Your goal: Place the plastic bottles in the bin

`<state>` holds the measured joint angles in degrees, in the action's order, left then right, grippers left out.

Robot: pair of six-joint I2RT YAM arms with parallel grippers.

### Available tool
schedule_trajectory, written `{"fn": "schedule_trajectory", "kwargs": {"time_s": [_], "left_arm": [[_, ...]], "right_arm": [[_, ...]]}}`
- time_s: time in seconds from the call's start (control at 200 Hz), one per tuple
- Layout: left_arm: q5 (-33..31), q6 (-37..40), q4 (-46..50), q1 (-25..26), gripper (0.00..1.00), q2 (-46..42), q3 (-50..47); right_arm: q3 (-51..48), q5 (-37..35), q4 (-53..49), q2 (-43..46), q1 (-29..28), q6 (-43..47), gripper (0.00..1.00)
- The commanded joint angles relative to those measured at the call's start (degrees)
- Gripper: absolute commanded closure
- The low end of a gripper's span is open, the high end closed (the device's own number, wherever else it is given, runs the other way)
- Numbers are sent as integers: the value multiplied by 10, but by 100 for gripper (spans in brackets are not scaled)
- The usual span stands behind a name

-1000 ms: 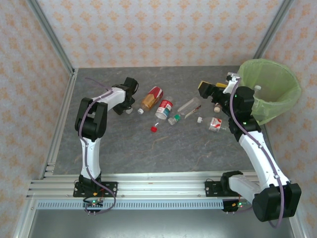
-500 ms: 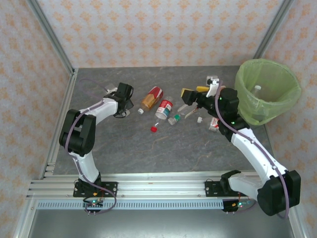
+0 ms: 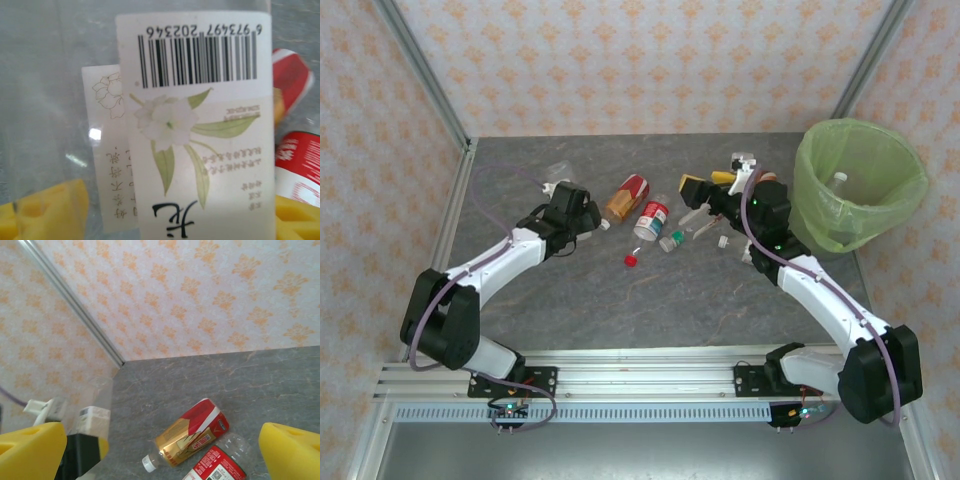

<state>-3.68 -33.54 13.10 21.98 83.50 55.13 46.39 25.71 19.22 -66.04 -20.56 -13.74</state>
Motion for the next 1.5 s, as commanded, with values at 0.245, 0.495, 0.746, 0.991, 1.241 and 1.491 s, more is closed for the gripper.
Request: {"fn": "schedule_trajectory", "kwargs": {"time_s": [0.245, 0.495, 0.746, 0.991, 1.241, 1.491], "left_arm": [[53, 48, -49, 72, 58, -51, -12], [85, 108, -69, 109, 58, -41, 14], [129, 173, -50, 158, 58, -23, 54], [152, 206, -47, 188, 58, -4, 81], [126, 238, -37, 224, 58, 11, 99], [130, 232, -62, 230, 58, 12, 95]], "right_arm": [[59, -48, -78, -29, -4, -114, 1], [104, 29, -102, -64, -5, -137, 1], [140, 109, -154, -110, -11, -133, 1], [164, 122, -161, -141, -29, -120, 0], [164, 133, -138, -154, -30, -133, 8], [180, 117, -179, -159, -29, -111, 26]]}}
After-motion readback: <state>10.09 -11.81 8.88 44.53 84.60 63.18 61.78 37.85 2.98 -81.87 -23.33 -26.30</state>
